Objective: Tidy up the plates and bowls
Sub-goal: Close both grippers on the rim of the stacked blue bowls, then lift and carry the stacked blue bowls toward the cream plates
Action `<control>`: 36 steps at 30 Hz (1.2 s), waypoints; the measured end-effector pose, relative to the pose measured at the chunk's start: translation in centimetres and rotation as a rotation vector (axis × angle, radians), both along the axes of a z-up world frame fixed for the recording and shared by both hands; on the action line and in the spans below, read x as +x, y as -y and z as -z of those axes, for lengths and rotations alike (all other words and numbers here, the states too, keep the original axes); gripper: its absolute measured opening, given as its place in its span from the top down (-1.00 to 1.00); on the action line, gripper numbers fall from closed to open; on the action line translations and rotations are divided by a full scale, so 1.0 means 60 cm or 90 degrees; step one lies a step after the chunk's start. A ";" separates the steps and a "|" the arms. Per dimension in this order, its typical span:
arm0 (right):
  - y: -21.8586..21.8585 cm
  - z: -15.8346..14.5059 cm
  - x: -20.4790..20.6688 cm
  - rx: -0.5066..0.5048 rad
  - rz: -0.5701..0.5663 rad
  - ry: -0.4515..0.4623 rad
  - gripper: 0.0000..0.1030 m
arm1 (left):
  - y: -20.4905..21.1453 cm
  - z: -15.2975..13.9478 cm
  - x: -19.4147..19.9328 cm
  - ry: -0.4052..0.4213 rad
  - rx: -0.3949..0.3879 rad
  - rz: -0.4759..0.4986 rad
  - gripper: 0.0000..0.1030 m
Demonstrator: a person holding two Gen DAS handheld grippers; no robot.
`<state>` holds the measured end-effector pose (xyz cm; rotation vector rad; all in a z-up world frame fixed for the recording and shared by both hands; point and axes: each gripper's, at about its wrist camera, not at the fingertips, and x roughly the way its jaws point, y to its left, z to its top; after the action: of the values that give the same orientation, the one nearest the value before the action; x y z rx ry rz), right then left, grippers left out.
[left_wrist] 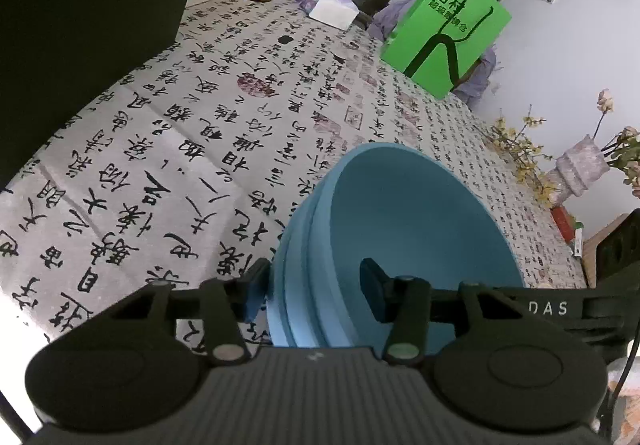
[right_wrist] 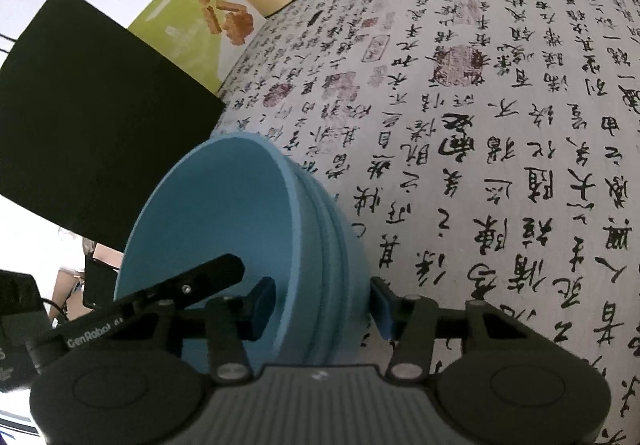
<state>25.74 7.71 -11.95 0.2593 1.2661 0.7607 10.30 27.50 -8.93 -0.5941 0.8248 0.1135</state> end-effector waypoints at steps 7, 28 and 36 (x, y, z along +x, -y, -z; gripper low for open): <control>-0.010 0.002 0.001 -0.028 -0.015 -0.012 0.09 | 0.008 -0.003 0.007 -0.014 0.021 -0.011 0.07; 0.021 -0.005 -0.003 -0.032 -0.012 -0.038 0.09 | 0.030 -0.009 0.016 -0.028 0.035 -0.014 0.07; 0.046 -0.017 -0.009 -0.026 -0.007 -0.037 0.09 | 0.044 -0.014 0.019 -0.029 0.041 -0.010 0.09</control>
<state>25.23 4.96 -10.91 0.2422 1.3371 0.7400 11.43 24.88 -8.07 -0.5389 0.8577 0.1683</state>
